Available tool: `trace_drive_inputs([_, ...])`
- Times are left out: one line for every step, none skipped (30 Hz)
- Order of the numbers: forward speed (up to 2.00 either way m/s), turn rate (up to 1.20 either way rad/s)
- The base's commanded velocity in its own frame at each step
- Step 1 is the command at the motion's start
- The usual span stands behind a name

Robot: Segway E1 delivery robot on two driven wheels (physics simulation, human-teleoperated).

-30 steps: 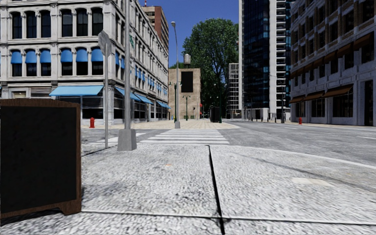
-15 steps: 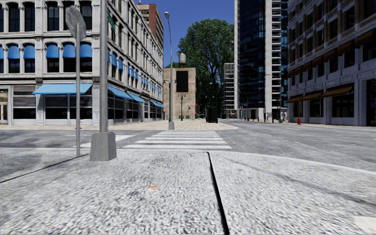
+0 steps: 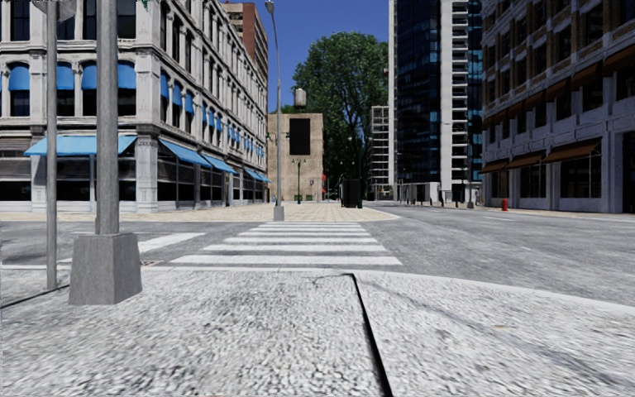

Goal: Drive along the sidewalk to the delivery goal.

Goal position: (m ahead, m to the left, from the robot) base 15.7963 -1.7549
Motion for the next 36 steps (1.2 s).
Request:
trace_drive_inputs([2.00,0.00])
trace_drive_inputs([2.00,0.00])
trace_drive_inputs([2.00,0.00])
trace_drive_inputs([2.00,0.00])
trace_drive_inputs([2.00,0.00])
trace_drive_inputs([2.00,0.00])
trace_drive_inputs([2.00,0.00])
trace_drive_inputs([2.00,0.00])
trace_drive_inputs([2.00,0.00])
trace_drive_inputs([2.00,0.00])
trace_drive_inputs([2.00,0.00])
trace_drive_inputs([2.00,0.00])
trace_drive_inputs([2.00,0.00])
trace_drive_inputs([2.00,0.00])
trace_drive_inputs([2.00,0.00])
trace_drive_inputs([2.00,0.00])
trace_drive_inputs([2.00,0.00])
trace_drive_inputs([2.00,0.00])
trace_drive_inputs([2.00,0.00])
trace_drive_inputs([2.00,0.00])
trace_drive_inputs([2.00,0.00])
trace_drive_inputs([2.00,0.00])
trace_drive_inputs([2.00,0.00])
trace_drive_inputs([2.00,0.00])
trace_drive_inputs([2.00,0.00])
trace_drive_inputs([2.00,0.00])
trace_drive_inputs([2.00,0.00])
trace_drive_inputs([2.00,0.00])
trace_drive_inputs([2.00,0.00])
trace_drive_inputs([2.00,0.00])
trace_drive_inputs([2.00,0.00])
trace_drive_inputs([2.00,0.00])
trace_drive_inputs([2.00,0.00])
trace_drive_inputs([2.00,0.00])
trace_drive_inputs([2.00,0.00])
trace_drive_inputs([2.00,0.00])
